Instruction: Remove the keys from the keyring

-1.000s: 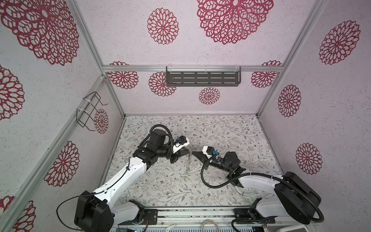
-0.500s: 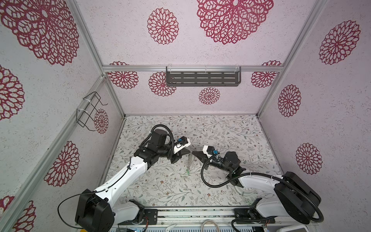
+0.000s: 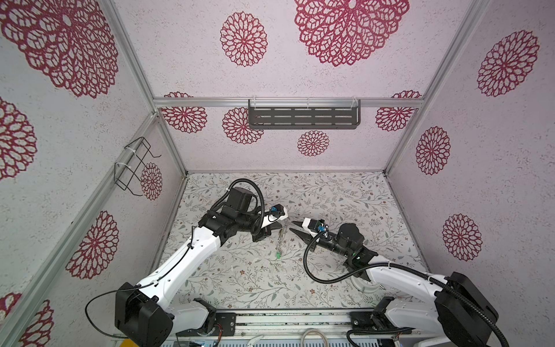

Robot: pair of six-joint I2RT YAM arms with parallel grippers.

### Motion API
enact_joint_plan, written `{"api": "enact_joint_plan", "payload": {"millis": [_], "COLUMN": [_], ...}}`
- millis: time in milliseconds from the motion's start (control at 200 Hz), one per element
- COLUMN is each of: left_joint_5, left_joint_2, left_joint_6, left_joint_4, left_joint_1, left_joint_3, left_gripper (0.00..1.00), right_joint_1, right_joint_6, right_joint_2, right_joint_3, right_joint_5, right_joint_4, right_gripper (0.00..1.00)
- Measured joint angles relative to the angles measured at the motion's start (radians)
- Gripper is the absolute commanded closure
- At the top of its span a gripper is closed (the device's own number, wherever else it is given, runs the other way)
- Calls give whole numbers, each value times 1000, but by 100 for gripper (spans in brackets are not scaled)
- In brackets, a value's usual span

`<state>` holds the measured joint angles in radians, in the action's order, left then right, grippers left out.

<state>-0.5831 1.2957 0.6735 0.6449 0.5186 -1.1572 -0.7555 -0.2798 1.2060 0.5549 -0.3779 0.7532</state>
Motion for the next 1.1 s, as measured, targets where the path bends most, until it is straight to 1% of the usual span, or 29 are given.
{"api": "enact_joint_plan", "payload": {"millis": [135,260,751,881,1101], "left_joint_5": [37,60,80,81,81], "left_joint_2": [18,21,21,21,22], "left_joint_6": [48,74,86,86,87], "left_joint_4": [63,99,124,123,123], "left_joint_1": [14,20,29,33,35], "left_joint_3": [-26,-41,-50,-50,-50], "left_gripper": [100,100,100,100,100], "right_joint_1": [-1,-4,-9,-10,-11], "right_joint_6": [-8,-7,24,45,64], "right_joint_2": [16,44,98,112,122], "right_joint_3": [21,24,24,24,24], "right_joint_5": [-24,-47,-100,-108,-124], "right_joint_4": [-19,-19,-3,27,60], "right_gripper": [78,78,79,81,89]}}
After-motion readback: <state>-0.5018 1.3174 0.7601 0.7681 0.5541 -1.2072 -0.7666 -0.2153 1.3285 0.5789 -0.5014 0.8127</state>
